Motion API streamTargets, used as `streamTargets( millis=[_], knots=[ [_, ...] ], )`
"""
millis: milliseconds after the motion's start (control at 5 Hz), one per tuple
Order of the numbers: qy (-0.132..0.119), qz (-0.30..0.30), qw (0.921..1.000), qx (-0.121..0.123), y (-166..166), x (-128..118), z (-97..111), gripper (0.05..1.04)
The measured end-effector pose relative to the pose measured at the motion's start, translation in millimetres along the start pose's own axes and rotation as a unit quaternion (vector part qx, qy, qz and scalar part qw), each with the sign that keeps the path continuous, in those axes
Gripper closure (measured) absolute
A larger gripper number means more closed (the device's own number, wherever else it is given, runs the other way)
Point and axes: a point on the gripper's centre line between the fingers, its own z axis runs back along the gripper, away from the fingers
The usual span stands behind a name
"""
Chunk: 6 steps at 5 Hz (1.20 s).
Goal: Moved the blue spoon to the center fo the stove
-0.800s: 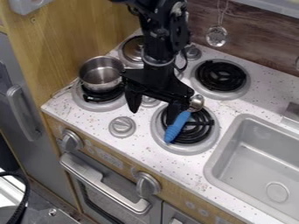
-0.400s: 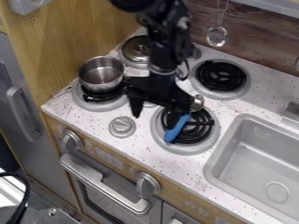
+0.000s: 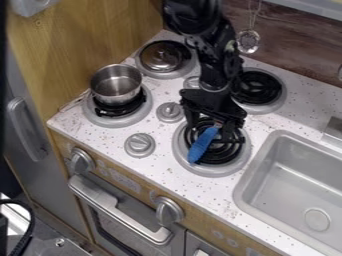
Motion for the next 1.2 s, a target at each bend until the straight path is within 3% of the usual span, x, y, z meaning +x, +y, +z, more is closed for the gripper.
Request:
streamTargets(
  millis=[400,800,1000,1200],
  knots=[
    [0.03,-0.013,0.9994,-0.009,2.3,7.2,-35.4,0.133],
    [0.06,-0.033,0.9976,-0.002,6.9,0.9,-33.1,0.681],
    [0.048,-0.049,0.9977,0.001,4.4,17.0,-26.4,0.717],
    [0.025,-0.029,0.999,0.022,13.8,44.1,-18.2,0.717]
  ],
)
